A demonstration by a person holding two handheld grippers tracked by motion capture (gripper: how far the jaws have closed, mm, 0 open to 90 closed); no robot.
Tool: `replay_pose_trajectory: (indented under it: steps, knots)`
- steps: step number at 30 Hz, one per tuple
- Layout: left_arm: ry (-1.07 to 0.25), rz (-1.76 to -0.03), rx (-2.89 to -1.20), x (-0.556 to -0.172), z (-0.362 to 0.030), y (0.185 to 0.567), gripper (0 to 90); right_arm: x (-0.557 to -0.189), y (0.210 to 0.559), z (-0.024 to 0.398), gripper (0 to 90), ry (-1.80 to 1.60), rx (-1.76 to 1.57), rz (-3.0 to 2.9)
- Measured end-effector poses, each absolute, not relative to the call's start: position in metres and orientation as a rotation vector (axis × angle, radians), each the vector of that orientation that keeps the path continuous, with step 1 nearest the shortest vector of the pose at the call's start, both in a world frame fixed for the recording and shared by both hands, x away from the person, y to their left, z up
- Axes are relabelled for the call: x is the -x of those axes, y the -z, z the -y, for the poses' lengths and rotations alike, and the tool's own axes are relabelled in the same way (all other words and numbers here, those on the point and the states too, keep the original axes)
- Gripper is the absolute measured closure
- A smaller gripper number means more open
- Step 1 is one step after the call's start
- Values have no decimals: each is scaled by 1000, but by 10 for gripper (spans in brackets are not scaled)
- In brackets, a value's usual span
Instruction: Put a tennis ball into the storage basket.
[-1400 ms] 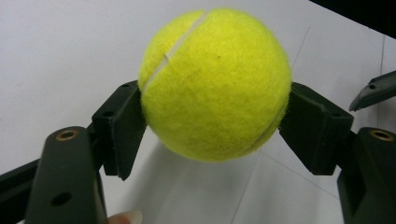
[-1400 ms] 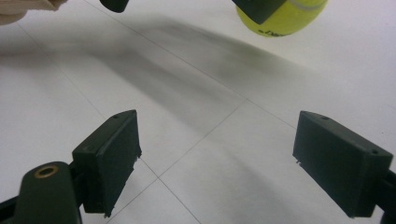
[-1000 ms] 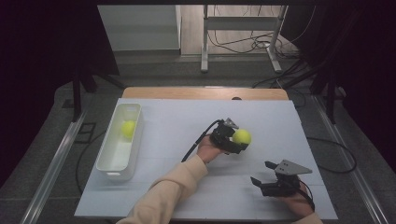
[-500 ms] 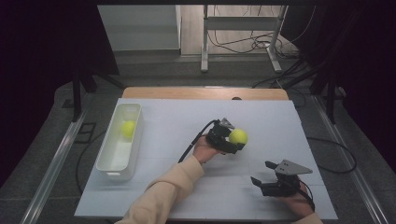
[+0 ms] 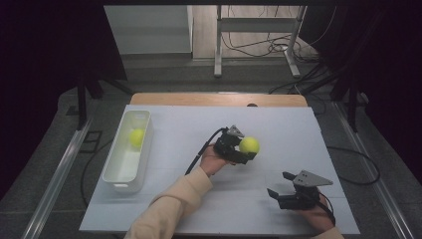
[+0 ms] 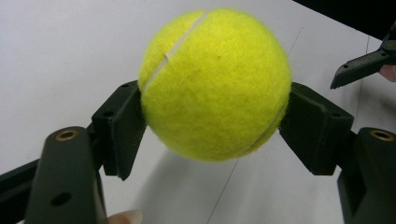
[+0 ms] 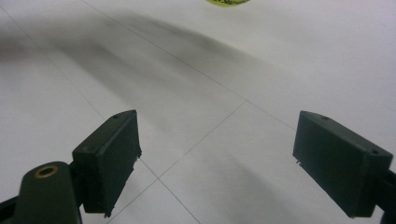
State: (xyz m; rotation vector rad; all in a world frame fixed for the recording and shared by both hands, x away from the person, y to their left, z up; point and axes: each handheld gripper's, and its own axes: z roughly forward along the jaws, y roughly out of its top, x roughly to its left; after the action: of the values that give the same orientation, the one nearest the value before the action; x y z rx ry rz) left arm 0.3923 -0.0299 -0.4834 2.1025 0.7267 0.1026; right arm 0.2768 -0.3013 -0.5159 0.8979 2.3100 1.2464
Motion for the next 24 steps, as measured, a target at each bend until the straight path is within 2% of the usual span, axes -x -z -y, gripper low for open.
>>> replay_pose_trajectory:
  steps: [24]
  knots:
    - [-120,-745,-2084,-383,7,477,273,-277,516,300,151,-1245,-900,-2306]
